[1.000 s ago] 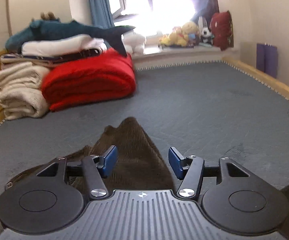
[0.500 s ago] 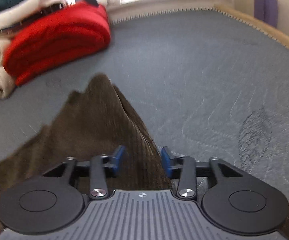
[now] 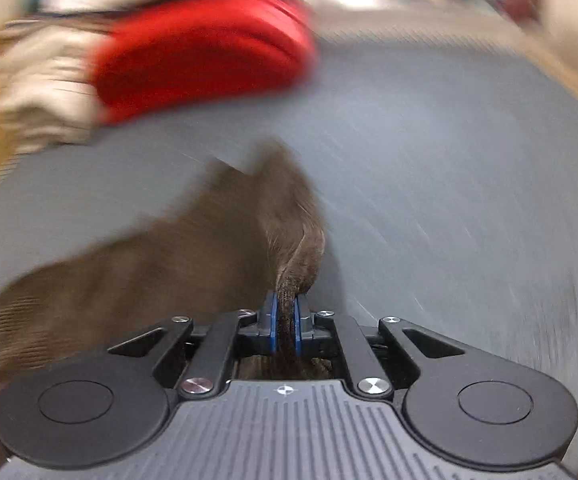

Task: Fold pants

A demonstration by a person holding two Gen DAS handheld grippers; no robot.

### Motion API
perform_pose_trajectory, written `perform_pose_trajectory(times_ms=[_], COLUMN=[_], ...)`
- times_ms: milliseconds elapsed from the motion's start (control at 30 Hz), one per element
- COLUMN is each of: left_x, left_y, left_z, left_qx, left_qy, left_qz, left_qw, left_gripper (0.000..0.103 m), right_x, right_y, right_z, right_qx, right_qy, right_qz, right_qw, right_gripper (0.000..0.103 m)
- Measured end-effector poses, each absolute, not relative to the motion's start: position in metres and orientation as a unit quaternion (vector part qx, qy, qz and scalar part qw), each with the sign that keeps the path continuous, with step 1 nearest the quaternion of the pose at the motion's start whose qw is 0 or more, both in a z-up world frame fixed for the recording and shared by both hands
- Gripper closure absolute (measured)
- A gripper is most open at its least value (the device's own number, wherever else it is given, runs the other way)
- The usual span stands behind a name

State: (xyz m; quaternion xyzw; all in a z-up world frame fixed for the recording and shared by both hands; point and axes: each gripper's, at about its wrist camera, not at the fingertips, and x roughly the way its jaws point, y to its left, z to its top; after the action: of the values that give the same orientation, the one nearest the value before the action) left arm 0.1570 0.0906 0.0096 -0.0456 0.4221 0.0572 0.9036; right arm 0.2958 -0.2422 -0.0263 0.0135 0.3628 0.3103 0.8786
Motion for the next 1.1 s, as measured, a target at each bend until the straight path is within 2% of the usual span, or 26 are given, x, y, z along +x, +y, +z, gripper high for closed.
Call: perform_pose_trajectory(times_ms=[100, 233, 333, 400, 467, 633, 800, 1100], left_x=[0.154, 0.152, 0.152, 0.151, 0.150, 0.152, 0.154, 0.154], left_y=[0.093, 0.093, 0.090, 0.090, 0.091, 0.097, 0.097, 0.095], left_z=[0.011, 0.012, 0.013, 0.015, 0.015, 0.009, 0.009, 0.007], left_qx=[-0.047, -0.048, -0.046, -0.044, -0.042, -0.043, -0.041, -0.036], left_qy=[0.421, 0.425, 0.427, 0.423, 0.422, 0.430, 0.431, 0.436], left_qz=[0.060, 0.061, 0.058, 0.057, 0.060, 0.069, 0.070, 0.070], left_qw=[0.904, 0.902, 0.901, 0.903, 0.904, 0.899, 0.899, 0.897], left_gripper=[0.077, 0.076, 0.071, 0.071, 0.070, 0.070, 0.070, 0.069], right_x=[0.239, 0.210, 0.218, 0.239, 0.261, 0.300, 0.311, 0.330], right_y=[-0.225, -0.199, -0.210, -0.234, -0.260, -0.287, -0.269, -0.247], right_z=[0.003, -0.038, -0.045, -0.039, -0.037, -0.060, -0.088, -0.125], right_qx=[-0.020, -0.063, -0.037, 0.042, 0.119, 0.280, 0.291, 0.316], right_qy=[0.332, 0.440, 0.463, 0.460, 0.451, 0.479, 0.558, 0.584], right_qz=[0.474, 0.533, 0.513, 0.479, 0.419, 0.328, 0.286, 0.236], right_qw=[0.815, 0.720, 0.722, 0.746, 0.779, 0.764, 0.723, 0.709], right_gripper=[0.095, 0.088, 0.085, 0.069, 0.059, 0.060, 0.060, 0.060])
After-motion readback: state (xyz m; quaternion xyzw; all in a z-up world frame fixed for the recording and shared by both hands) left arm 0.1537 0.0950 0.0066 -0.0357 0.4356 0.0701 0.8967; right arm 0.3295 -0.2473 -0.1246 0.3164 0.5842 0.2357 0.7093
